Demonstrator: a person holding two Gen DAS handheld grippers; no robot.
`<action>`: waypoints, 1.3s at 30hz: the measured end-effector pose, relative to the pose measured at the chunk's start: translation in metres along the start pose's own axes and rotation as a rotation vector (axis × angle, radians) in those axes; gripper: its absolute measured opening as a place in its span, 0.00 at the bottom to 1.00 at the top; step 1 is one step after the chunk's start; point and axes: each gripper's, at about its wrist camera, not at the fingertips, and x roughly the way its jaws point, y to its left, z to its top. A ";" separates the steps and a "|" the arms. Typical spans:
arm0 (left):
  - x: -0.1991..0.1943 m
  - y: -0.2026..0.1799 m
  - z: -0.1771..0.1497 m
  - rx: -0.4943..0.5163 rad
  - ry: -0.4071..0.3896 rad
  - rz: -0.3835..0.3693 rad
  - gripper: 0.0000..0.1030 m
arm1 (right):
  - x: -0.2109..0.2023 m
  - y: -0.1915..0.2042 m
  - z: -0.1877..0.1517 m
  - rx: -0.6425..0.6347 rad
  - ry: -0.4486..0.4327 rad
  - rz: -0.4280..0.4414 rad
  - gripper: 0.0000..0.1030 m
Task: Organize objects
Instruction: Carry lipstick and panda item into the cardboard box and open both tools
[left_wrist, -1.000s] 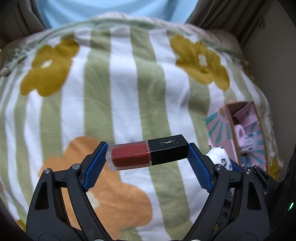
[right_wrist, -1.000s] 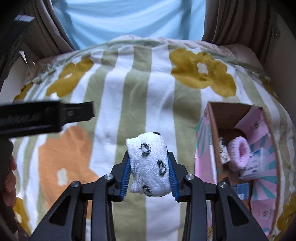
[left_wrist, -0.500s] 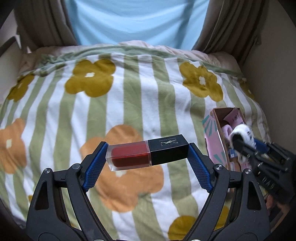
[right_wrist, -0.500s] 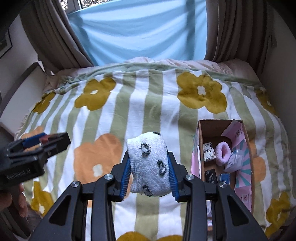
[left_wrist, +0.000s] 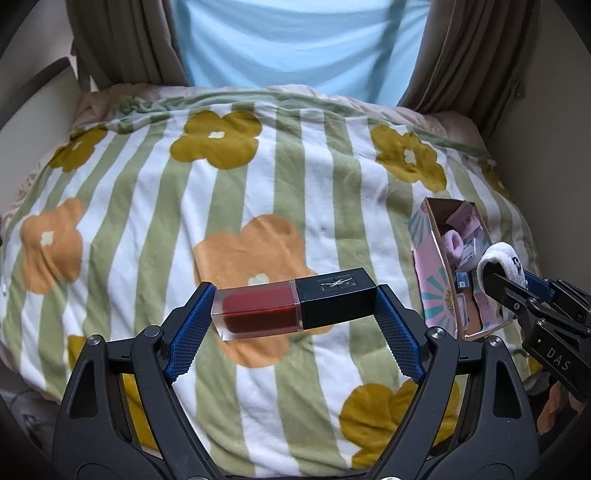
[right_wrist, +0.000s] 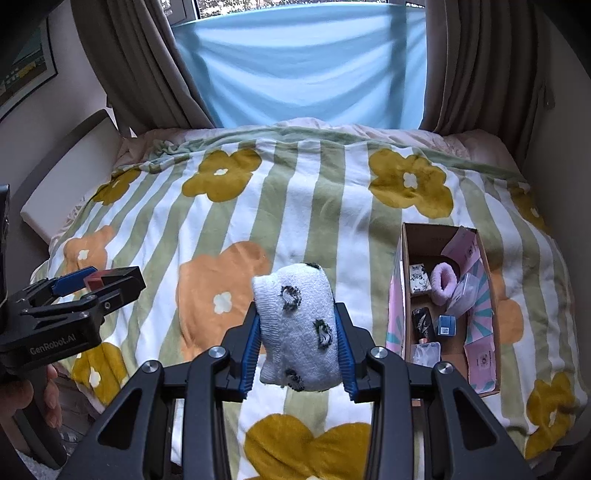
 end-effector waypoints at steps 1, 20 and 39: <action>-0.003 -0.001 0.000 0.002 -0.005 0.000 0.82 | -0.003 0.001 0.001 -0.002 -0.006 0.001 0.33; -0.014 -0.061 0.027 0.101 -0.043 -0.052 0.82 | -0.022 -0.040 0.006 0.053 -0.046 -0.038 0.33; 0.058 -0.225 0.052 0.350 0.064 -0.257 0.82 | -0.017 -0.175 -0.030 0.309 0.014 -0.212 0.33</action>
